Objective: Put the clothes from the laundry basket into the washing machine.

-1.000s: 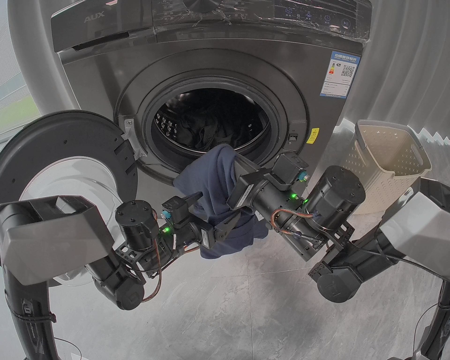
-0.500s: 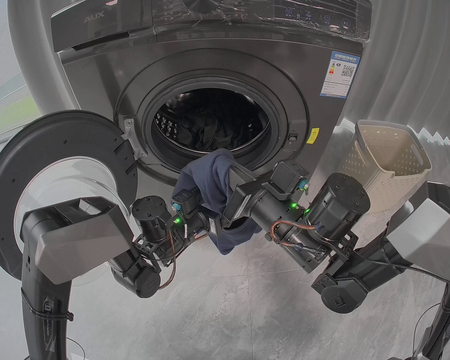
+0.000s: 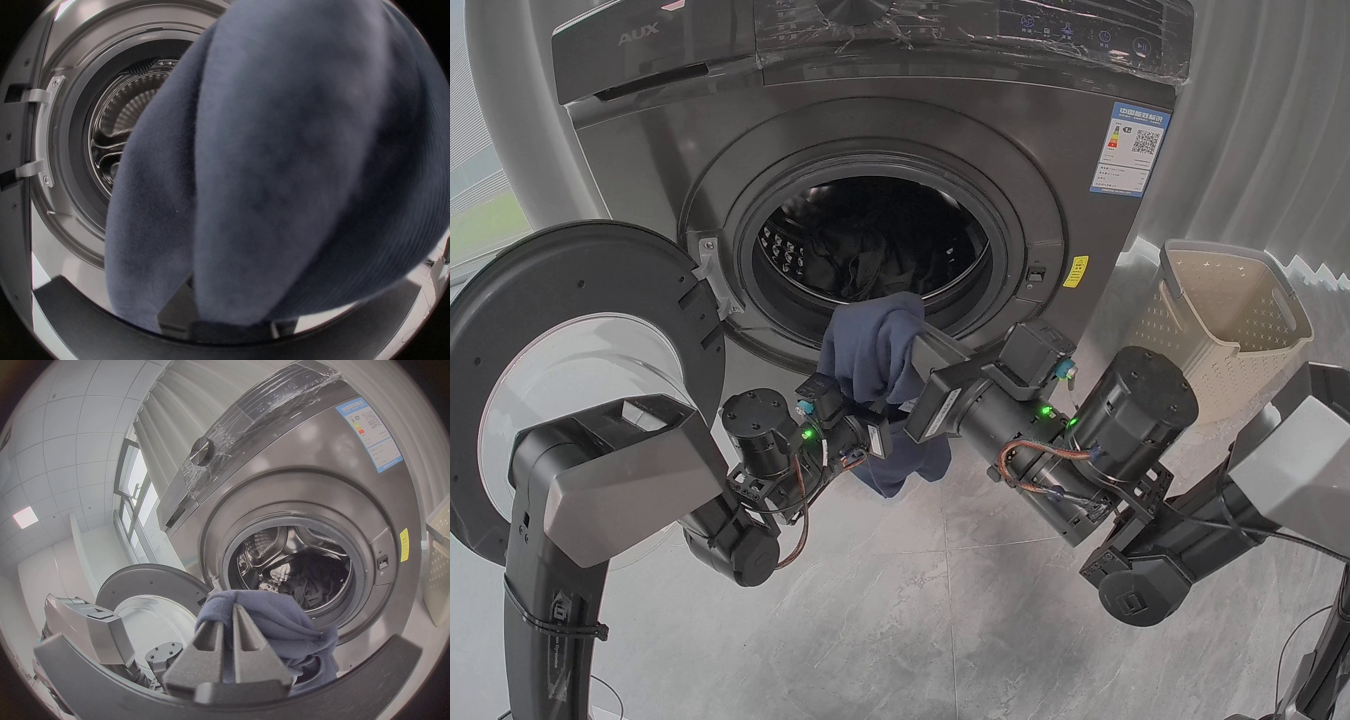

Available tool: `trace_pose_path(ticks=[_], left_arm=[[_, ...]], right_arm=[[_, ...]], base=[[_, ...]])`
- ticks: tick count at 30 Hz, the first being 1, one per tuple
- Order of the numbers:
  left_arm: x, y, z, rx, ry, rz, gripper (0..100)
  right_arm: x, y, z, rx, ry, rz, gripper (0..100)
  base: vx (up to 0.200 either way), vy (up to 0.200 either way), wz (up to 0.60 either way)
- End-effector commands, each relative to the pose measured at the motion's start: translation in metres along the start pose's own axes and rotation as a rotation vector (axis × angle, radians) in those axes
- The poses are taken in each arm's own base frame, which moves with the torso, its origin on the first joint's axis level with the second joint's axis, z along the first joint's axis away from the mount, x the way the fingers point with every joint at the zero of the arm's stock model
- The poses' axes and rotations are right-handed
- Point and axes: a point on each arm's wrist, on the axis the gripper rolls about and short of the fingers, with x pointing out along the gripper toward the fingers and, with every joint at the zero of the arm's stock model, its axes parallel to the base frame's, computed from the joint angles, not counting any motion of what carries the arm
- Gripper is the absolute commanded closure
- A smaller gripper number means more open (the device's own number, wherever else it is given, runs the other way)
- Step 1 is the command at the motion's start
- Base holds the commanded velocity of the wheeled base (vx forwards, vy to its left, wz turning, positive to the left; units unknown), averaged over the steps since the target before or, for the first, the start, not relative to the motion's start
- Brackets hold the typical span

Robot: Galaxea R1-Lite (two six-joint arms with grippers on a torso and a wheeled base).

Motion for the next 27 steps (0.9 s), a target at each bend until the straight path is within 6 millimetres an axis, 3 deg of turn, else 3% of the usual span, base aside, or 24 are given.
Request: trace_pose_path(ticks=[1, 5, 11, 20, 27], left_arm=[[0.001, 0.000, 0.002, -0.003, -0.008, 0.001, 100], [-0.007, 0.005, 0.015, 0.001, -0.015, 0.015, 100], [-0.016, 0.006, 0.039, -0.015, -0.045, 0.039, 100], [-0.031, -0.001, 0.077, -0.013, -0.100, 0.025, 100], [-0.038, -0.002, 0.086, -0.030, -0.108, 0.026, 100]], right_arm=[[0.000, -0.004, 0.001, -0.005, -0.002, -0.010, 100], [0.001, -0.035, 0.007, -0.034, -0.017, -0.088, 100], [-0.004, -0.061, 0.004, -0.048, 0.003, -0.156, 100], [-0.018, -0.066, -0.030, -0.044, 0.129, -0.178, 100], [-0.021, -0.067, -0.041, -0.033, 0.161, -0.178, 100]], base=[[0.000, 0.000, 0.00], [0.000, 0.000, 0.00], [0.000, 0.000, 0.00], [0.000, 0.000, 0.00], [0.000, 0.000, 0.00]])
